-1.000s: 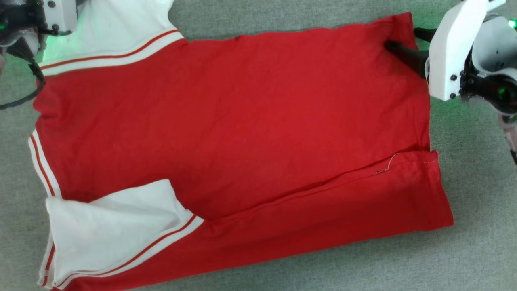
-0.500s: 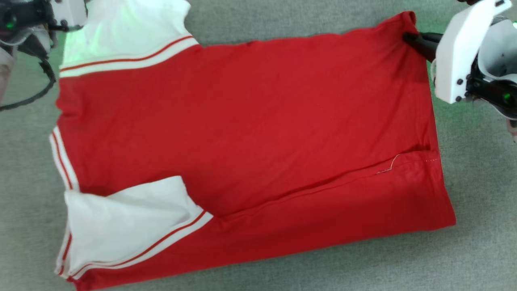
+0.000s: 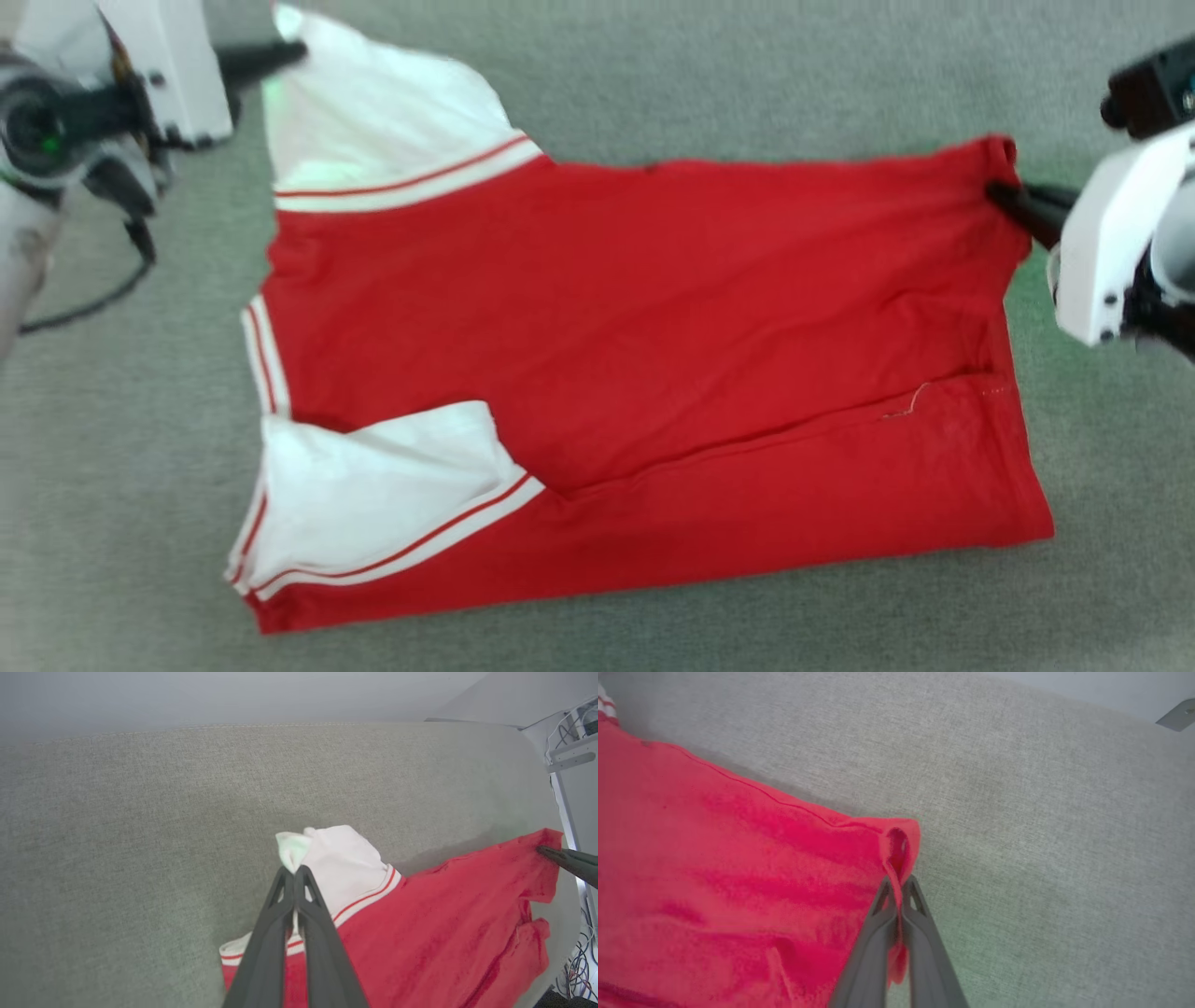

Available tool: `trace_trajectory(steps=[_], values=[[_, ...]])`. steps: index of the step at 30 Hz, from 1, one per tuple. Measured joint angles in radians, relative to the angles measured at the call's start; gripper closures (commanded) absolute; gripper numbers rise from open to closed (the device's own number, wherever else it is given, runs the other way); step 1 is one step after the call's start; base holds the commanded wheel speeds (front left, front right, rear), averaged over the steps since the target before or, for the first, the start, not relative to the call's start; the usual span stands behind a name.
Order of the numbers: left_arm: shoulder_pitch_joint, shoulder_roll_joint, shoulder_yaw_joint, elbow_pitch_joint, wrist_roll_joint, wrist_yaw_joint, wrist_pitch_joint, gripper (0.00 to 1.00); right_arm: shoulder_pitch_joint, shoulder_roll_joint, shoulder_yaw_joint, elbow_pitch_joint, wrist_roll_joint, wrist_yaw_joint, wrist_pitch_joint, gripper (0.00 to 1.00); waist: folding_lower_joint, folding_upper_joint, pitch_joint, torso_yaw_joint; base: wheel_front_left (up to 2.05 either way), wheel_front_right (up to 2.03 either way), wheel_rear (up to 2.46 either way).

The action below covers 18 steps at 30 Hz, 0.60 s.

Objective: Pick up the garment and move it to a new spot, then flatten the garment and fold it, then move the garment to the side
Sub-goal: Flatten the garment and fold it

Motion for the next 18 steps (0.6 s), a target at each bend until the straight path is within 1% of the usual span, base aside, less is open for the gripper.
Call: trace_trajectory(steps=[3, 8, 13, 18], values=[[0.048, 0.029, -0.002, -0.082, -0.009, 0.006, 0.006, 1.00, 0.050, -0.025, 0.009, -0.037, 0.018, 0.000, -0.009, 1.00, 0.0000, 0.0000, -0.033, 0.017, 0.00, 0.00, 0.00], [0.152, 0.102, -0.003, -0.265, -0.036, 0.063, 0.008, 1.00, 0.143, -0.063, 0.007, -0.070, 0.045, 0.000, -0.026, 1.00, 0.0000, 0.0000, -0.086, 0.045, 0.00, 0.00, 0.00], [0.291, 0.185, 0.000, -0.491, -0.086, 0.149, -0.009, 1.00, 0.240, -0.091, -0.015, -0.101, 0.077, 0.000, -0.038, 1.00, 0.0000, 0.0000, -0.130, 0.070, 0.00, 0.00, 0.00], [0.444, 0.284, -0.006, -0.696, -0.125, 0.237, -0.052, 1.00, 0.323, -0.111, -0.038, -0.133, 0.089, 0.000, -0.043, 1.00, 0.0000, 0.0000, -0.162, 0.089, 0.00, 0.00, 0.00]])
